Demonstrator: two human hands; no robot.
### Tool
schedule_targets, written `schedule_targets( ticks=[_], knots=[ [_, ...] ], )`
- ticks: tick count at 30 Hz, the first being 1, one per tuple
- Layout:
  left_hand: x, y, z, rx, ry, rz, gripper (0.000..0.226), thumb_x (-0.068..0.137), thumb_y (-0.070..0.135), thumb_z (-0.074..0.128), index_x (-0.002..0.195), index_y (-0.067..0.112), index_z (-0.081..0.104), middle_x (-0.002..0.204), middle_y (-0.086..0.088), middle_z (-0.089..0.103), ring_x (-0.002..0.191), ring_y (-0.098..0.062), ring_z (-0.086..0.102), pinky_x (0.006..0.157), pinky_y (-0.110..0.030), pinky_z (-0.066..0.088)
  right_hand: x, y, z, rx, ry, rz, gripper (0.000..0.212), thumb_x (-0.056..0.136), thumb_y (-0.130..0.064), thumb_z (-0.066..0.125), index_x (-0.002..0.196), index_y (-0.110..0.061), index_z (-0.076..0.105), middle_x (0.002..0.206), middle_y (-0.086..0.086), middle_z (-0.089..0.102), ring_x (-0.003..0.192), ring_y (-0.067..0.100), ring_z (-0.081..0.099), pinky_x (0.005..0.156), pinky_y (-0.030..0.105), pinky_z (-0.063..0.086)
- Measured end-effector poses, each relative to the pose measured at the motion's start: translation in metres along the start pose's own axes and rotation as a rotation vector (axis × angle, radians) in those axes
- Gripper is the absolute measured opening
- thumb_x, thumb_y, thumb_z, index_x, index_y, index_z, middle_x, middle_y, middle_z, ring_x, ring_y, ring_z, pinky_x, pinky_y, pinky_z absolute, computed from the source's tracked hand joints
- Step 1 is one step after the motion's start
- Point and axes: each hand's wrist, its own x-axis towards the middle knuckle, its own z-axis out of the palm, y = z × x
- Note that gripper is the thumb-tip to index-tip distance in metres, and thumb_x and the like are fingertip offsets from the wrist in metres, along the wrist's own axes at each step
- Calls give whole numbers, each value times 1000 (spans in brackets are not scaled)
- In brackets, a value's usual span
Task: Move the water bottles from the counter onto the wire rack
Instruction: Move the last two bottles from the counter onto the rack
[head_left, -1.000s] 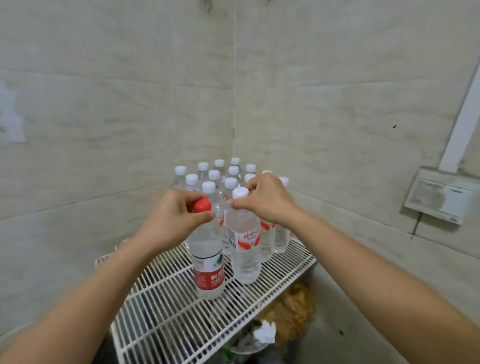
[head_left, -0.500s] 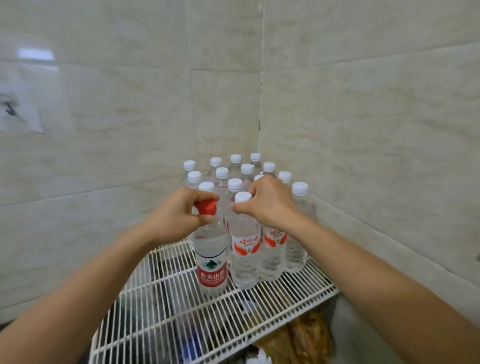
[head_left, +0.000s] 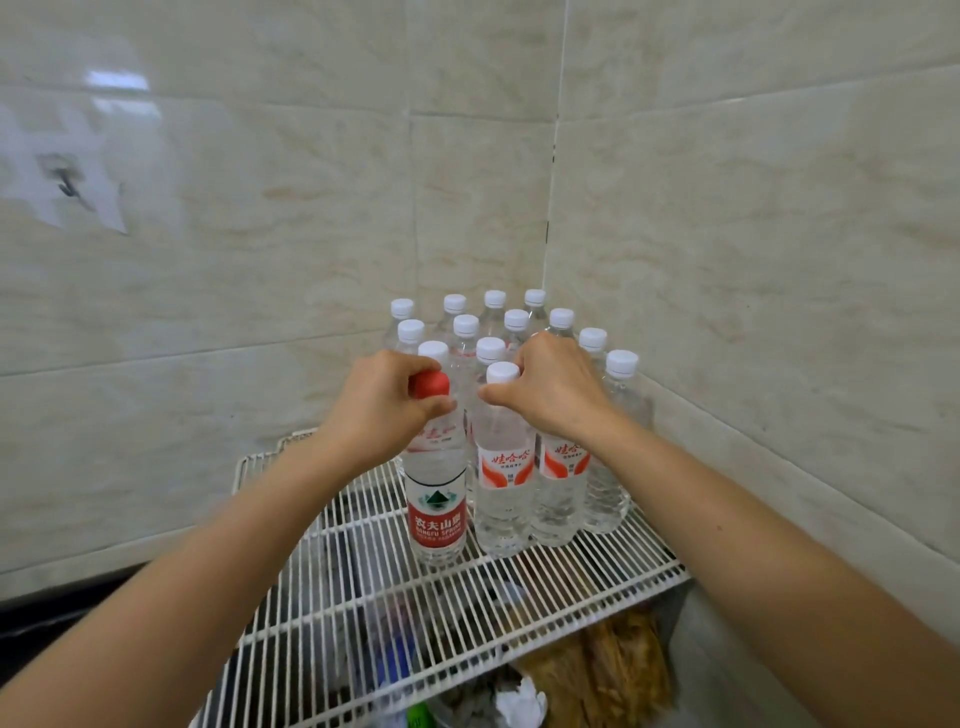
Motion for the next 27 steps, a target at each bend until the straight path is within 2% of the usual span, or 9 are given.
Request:
schedule_targets(
  ticks=[2, 5, 10, 18, 23, 27],
  knots=[
    [0, 1, 2, 2, 32, -12, 24, 82, 27, 72, 90, 4, 71, 83, -13, 72, 74, -22, 66, 56, -14, 46, 0, 0, 3, 19, 26, 21, 46, 73, -37, 75, 53, -16, 39, 54, 0, 42, 55, 21, 45, 46, 29, 27],
    [0, 3, 6, -2, 56, -39, 24, 81, 28, 73, 89, 5, 71, 80, -12, 72, 67, -19, 65, 45, -12, 42, 1, 0, 5, 55, 63, 46, 45, 70, -35, 75, 52, -16, 40, 54, 0, 42, 58, 23, 48, 45, 28, 27],
    [0, 5, 10, -30, 79, -56, 27, 80, 29, 74, 94, 6, 72, 82, -10, 73, 73, -21, 67, 52, -12, 43, 3, 0, 5, 46, 40, 23, 44, 71, -36, 75, 53, -15, 41, 55, 1, 44, 61, 24, 51, 46, 29, 29],
    [-1, 1, 12, -61, 100, -31, 40, 77, 29, 76, 110, 8, 69, 96, -10, 74, 86, -22, 67, 80, -35, 53, 4, 3, -1, -12, -30, -51, 50, 76, -37, 75, 55, -15, 36, 55, 1, 41, 62, 25, 47, 47, 30, 27],
    [-4, -9, 20, -99, 135, -44, 50, 79, 34, 73, 124, 14, 63, 107, -4, 70, 95, -17, 63, 84, -30, 47, 5, 3, -1, -29, -50, -65, 48, 78, -40, 73, 57, -15, 38, 59, 1, 45, 66, 25, 51, 50, 31, 32],
    [-11, -14, 29, -228, 169, -10, 39, 91, 36, 58, 125, 18, 63, 105, 9, 63, 99, -15, 62, 83, -33, 52, 4, 5, 0, -81, -41, -96, 48, 78, -45, 70, 57, -17, 36, 62, 0, 46, 68, 26, 52, 55, 34, 36]
  ],
)
